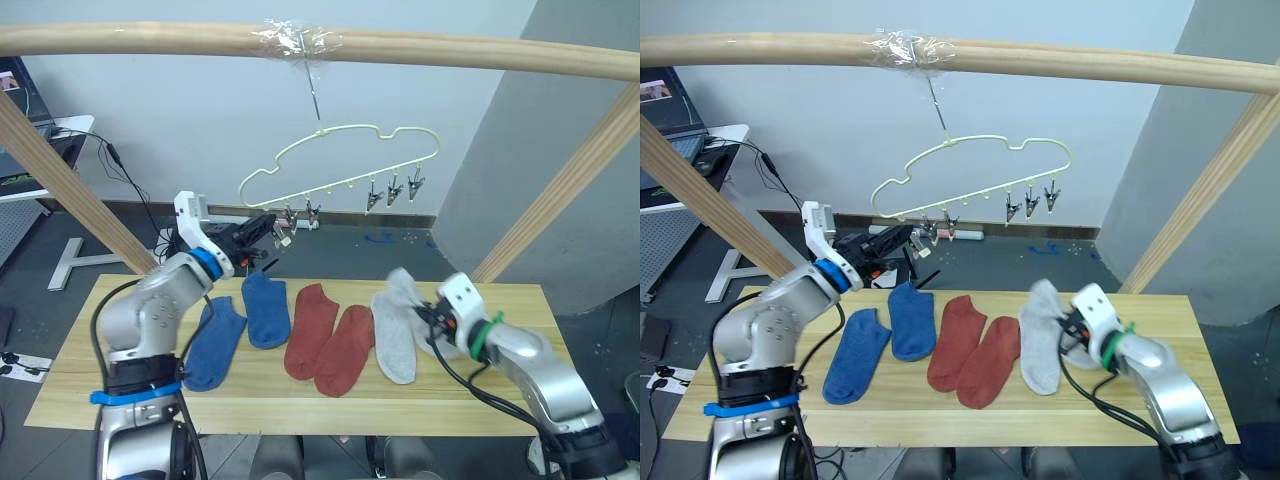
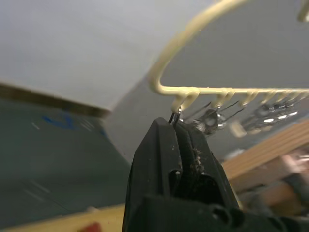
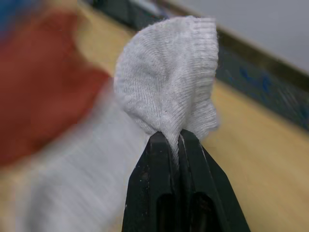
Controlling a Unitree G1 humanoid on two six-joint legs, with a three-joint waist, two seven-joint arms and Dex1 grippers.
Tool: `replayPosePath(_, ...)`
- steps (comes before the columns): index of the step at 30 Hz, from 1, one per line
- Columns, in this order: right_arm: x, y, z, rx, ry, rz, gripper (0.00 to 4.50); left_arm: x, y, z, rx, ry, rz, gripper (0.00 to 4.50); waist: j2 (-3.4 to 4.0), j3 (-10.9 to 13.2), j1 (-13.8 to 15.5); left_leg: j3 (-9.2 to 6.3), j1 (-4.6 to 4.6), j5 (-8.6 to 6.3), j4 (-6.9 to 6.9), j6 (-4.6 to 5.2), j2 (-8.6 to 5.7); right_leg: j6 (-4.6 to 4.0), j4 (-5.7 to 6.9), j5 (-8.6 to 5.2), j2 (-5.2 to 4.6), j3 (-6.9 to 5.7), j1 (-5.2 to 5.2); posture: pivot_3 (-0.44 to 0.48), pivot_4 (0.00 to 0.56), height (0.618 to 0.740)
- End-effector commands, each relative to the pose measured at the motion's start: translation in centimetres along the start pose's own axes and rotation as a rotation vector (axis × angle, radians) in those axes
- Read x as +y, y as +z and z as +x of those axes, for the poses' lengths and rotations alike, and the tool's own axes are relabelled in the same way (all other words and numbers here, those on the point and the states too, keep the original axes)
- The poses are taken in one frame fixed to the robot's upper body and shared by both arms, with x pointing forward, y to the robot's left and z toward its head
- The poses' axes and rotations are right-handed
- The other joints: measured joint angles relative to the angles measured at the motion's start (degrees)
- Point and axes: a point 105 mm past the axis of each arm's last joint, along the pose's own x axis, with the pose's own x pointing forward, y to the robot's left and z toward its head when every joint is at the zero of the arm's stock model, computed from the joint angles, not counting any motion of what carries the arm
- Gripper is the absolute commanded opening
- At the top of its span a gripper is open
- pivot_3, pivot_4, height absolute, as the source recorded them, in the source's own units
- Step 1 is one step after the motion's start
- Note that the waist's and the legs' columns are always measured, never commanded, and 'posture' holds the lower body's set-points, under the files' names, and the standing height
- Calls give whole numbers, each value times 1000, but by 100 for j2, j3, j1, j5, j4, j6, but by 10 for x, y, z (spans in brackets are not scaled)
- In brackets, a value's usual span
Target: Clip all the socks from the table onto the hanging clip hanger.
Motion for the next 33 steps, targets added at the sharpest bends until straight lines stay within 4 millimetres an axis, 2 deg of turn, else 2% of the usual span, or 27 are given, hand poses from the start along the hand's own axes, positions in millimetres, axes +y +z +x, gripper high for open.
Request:
replayPosePath(1,31,34,19,-74,112,66,23,-7,9,-8,27,-82,-121,0,0,3,34,-7,-1,0,-1,-1,-1,-1,-1,-1,1,-6,1,176,208,740)
replayPosePath(4,46,53,38,-112,183,121,23,-11,19,-8,17,-116,-178,0,-8,11,94,-9,-18,1,1,-2,-5,-27,-11,14,-9,-20,-3,185,206,740)
replayPosePath(9,60,71,50,-134,266,146,23,-16,32,-4,-28,-138,-250,0,-18,17,196,-16,-66,2,12,-5,-21,-28,-21,15,-39,-47,-27,197,207,740)
replayPosePath(13,65,77,53,-143,294,135,23,-22,31,-4,-22,-156,-263,0,-17,19,229,-57,-96,11,12,-21,-18,-34,-19,12,-39,-87,-44,204,208,740)
replayPosePath(23,87,112,55,-219,375,99,23,-27,25,-3,-10,-161,-262,0,-15,25,222,-106,-98,19,10,-32,-21,-36,-8,12,-32,-122,-33,204,208,740)
replayPosePath(32,91,117,58,-232,378,106,23,-30,28,-5,-15,-182,-243,0,-15,25,224,-109,-101,23,10,-40,-22,-36,-10,12,-33,-126,-32,204,208,740)
replayPosePath(33,90,116,58,-230,374,106,4,-31,28,-6,-17,-189,-245,264,-15,25,224,-109,-101,23,11,-40,-22,-36,-10,12,-33,-126,-32,204,208,740)
